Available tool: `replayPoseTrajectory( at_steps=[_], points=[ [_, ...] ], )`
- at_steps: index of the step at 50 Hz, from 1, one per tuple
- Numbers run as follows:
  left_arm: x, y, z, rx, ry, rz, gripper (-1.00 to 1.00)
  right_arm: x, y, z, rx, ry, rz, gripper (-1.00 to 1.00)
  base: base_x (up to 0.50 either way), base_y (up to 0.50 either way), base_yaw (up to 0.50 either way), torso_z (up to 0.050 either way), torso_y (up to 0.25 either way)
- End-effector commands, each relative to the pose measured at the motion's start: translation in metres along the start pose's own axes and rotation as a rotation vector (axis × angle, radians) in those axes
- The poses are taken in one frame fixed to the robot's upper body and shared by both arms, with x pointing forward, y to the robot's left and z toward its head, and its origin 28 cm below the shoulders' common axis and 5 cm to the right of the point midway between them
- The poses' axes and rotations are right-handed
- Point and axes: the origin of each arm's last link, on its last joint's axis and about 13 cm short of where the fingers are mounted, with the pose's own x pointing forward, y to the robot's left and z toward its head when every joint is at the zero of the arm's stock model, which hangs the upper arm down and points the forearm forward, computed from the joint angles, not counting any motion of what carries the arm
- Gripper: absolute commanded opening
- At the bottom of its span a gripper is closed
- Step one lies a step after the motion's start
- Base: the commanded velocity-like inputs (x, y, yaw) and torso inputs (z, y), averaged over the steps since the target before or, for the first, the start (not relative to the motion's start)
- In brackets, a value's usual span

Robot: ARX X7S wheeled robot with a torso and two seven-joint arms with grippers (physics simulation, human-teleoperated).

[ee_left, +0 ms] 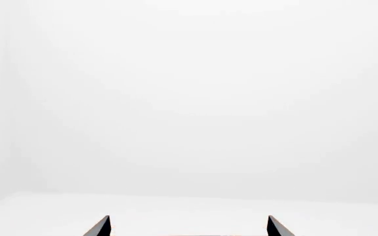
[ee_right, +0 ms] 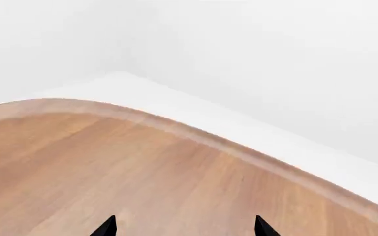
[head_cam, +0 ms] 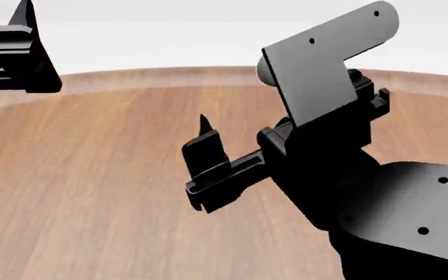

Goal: Pick the milk and place it in the basket.

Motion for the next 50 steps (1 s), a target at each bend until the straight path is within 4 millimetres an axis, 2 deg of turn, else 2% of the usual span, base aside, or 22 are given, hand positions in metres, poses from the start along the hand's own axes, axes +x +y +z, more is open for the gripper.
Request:
replayPoseTrajectory(
  at_steps=[1,30,37,50],
  points=[
    [0.002,-0.003,-0.004,0.014,0.002,-0.019,1.00,0.012,0.006,-0.021,-0.062,0.209,0.620,1.00,0.00,0.00,0.00,0.000,0.000],
    [0.002,-0.004,-0.008,0.018,0.010,-0.024,1.00,0.013,0.011,-0.027,-0.060,0.229,0.683,1.00,0.00,0.00,0.00,0.000,0.000],
    [0.002,-0.003,-0.009,0.020,0.012,-0.022,1.00,0.014,0.022,-0.036,-0.045,0.275,0.763,1.00,0.00,0.00,0.00,0.000,0.000],
    [0.003,-0.003,-0.007,0.017,0.010,-0.019,1.00,0.017,0.023,-0.046,-0.023,0.334,0.740,1.00,0.00,0.00,0.00,0.000,0.000]
  ],
)
